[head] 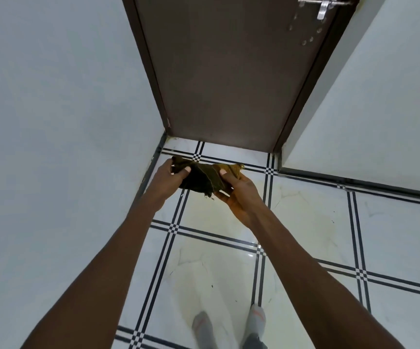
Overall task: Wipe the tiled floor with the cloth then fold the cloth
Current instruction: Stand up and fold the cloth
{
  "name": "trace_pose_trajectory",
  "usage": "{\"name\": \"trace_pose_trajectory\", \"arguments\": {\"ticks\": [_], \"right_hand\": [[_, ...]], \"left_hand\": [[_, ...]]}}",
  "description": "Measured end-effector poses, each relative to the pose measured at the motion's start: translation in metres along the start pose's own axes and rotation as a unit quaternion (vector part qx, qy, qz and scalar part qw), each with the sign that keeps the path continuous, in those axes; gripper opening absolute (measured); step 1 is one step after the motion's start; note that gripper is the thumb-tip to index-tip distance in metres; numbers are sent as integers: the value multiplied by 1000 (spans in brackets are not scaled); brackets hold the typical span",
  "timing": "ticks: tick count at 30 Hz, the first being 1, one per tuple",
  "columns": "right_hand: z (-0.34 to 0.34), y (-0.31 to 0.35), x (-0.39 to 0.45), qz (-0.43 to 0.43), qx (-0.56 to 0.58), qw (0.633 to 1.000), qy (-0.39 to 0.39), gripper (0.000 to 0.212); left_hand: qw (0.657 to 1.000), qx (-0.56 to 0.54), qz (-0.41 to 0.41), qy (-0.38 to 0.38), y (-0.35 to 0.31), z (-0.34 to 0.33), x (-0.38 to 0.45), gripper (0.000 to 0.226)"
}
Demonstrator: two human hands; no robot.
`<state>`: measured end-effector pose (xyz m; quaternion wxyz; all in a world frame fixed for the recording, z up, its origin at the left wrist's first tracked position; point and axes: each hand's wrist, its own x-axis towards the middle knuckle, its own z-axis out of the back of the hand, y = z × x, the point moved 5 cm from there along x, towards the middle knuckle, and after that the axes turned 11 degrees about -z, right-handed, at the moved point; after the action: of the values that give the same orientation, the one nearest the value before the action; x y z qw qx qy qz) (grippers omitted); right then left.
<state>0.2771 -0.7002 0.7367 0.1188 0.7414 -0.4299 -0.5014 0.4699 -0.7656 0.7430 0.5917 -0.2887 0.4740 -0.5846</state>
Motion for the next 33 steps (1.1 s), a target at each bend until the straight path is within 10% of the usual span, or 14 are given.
{"name": "trace_pose_trajectory", "arguments": {"ticks": [5,13,29,33], "right_hand": [[-20,1,-26,0,-25,999,-26,11],[-12,3,-50,-23,-104,990,-88,20],[92,50,-91,-53,-158,986,-33,22],[113,64,-92,54,-311,946,-72,54]], "left_hand": [[986,133,-77,-63,-14,22,-37,49],[984,109,-124,62,-46,-30,-85,43],[980,86,-174,-43,-123,-98,-95,16],[973,112,-202,-22,-153,-104,-95,20]]}}
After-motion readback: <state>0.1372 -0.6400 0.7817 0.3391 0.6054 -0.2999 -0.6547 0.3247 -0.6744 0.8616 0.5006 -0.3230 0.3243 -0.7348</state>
